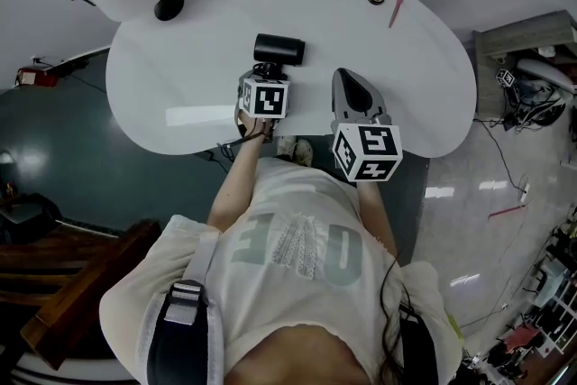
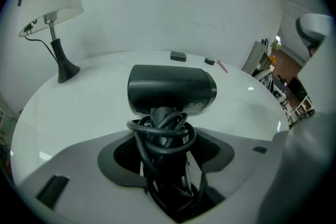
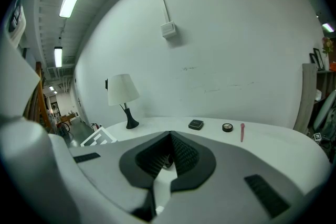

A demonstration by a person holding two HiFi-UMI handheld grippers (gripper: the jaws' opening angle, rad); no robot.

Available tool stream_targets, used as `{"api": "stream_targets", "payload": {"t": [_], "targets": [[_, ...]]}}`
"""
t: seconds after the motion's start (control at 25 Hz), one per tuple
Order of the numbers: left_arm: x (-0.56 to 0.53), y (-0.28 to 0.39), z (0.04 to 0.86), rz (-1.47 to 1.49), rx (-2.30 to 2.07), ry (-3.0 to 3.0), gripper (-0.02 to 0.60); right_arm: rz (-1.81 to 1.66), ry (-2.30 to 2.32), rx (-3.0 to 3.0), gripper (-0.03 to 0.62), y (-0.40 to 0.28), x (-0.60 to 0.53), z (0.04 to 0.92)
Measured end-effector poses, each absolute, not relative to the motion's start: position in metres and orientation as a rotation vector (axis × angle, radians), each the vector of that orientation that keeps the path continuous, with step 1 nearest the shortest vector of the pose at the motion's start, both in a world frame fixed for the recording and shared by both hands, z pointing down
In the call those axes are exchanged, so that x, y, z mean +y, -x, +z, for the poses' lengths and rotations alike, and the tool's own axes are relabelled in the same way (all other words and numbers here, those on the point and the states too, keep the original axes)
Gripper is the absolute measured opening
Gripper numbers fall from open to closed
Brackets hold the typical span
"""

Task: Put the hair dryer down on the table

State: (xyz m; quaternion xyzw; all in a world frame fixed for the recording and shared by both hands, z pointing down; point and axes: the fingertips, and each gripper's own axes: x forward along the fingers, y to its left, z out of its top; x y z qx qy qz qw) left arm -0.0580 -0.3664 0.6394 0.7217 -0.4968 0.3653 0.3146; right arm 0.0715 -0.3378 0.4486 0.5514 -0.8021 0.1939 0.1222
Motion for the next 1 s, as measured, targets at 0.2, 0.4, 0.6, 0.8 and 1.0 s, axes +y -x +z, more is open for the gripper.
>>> {"api": "stream_targets", "payload": {"t": [0.2, 0.4, 0.6, 0.8, 1.0], "targets": [[-0.367, 0.055, 0.639, 0.954, -1.296, -1.909, 0.256, 0.578, -1.601, -2.350, -0.002, -0.072, -0.336, 0.449], [-0.364, 0.049, 0.639, 0.938, -1.250, -1.924, 0.298, 0.580, -1.582, -2.370, -0.003, -0.068, -0.330, 0.449], [-0.365, 0.049, 0.636, 0.923, -1.307, -1.930, 0.365, 0.576, -1.567, -2.379, -0.003, -0.065, -0.322, 0.448], [-0.362, 0.055, 0.625, 0.862, -1.377, -1.913, 0.379, 0.570, -1.564, -2.386, -0.002, -0.067, -0.316, 0.447], [-0.371, 0.063, 0.582, 0.767, -1.506, -1.966, 0.379, 0.534, -1.552, -2.424, -0.002, -0.063, -0.319, 0.436]]}}
